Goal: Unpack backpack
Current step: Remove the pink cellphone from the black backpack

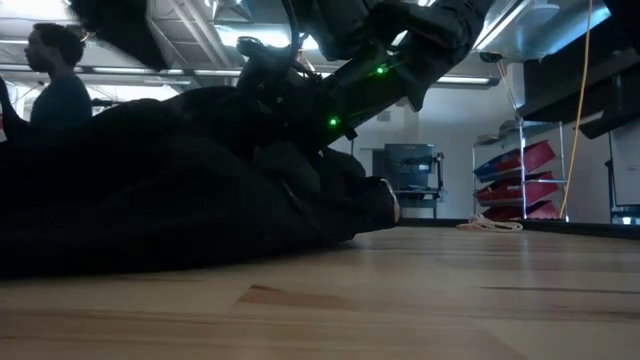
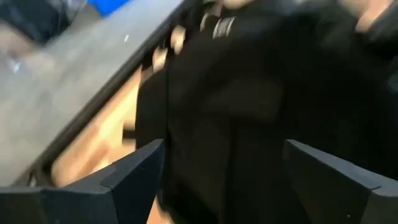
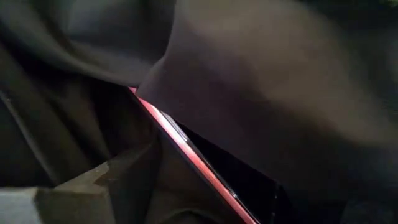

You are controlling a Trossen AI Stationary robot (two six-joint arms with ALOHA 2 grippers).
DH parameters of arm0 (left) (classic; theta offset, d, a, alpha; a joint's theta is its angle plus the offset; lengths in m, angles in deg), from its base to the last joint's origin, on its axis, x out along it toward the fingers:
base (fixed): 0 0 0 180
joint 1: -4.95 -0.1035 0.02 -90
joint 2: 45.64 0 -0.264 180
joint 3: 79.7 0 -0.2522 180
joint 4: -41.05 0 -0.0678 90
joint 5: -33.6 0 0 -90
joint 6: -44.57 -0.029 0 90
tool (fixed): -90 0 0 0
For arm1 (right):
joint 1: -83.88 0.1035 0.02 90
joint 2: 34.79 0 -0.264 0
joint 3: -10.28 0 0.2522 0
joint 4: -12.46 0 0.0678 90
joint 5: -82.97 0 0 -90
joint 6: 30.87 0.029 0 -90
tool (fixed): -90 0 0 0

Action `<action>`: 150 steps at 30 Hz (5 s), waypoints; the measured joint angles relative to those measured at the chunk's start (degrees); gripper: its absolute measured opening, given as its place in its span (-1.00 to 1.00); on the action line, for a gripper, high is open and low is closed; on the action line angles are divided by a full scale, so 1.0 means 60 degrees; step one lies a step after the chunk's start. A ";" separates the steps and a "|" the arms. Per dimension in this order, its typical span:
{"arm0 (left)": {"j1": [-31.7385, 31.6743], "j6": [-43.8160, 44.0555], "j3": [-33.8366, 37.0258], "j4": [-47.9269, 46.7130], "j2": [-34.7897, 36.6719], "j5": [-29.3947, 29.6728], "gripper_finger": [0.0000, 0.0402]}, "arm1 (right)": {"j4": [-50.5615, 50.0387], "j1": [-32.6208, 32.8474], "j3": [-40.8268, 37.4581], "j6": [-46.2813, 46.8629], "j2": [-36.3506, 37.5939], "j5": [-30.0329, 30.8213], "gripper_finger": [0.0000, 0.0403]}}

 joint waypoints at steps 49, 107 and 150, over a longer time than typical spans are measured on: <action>-0.2561 -0.3419 0.4055 1.0011 -0.1209 -0.3297 0.54 | 0.1175 0.0029 -0.0040 -0.2658 -0.0035 -0.0181 0.47; -0.1365 -0.6073 0.4044 1.1400 0.1411 -0.2591 0.54 | 0.0300 0.0274 0.0027 0.0277 0.1042 0.1212 -0.20; -0.3484 -0.4123 0.4037 0.8153 -0.0831 -0.2353 0.54 | -0.0765 -0.0197 -0.0004 -0.2064 0.0522 -0.1465 0.28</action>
